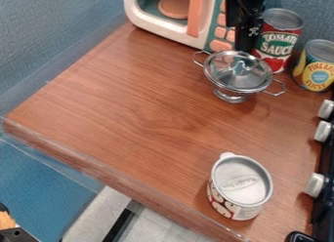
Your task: Moved a silver can to the left side of the table
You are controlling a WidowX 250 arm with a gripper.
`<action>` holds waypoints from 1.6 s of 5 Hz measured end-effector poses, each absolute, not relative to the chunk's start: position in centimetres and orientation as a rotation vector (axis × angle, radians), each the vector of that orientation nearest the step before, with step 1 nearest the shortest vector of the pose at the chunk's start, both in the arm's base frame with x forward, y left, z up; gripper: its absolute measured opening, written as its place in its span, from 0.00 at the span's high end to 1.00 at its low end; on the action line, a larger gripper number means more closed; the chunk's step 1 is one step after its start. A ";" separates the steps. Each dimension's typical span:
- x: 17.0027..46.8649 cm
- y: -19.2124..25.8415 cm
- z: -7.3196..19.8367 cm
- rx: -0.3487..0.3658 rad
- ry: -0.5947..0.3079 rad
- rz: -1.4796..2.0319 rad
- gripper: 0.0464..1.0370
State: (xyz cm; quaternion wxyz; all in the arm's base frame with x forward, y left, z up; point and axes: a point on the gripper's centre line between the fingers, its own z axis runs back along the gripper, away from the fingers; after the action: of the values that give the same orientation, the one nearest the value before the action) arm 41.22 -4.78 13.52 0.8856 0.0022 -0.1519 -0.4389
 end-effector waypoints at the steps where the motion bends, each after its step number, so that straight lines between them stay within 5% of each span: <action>1: 41.0 -4.8 12.0 -0.014 -0.279 -0.913 0.04; 5: 32.2 -8.9 13.7 -0.023 -0.305 -1.138 0.04; 8: 24.3 -14.9 9.2 -0.073 -0.199 -1.465 0.04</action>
State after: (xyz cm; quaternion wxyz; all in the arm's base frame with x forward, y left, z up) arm 24.32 -14.95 9.20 0.7383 -0.0335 -0.0908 -0.6674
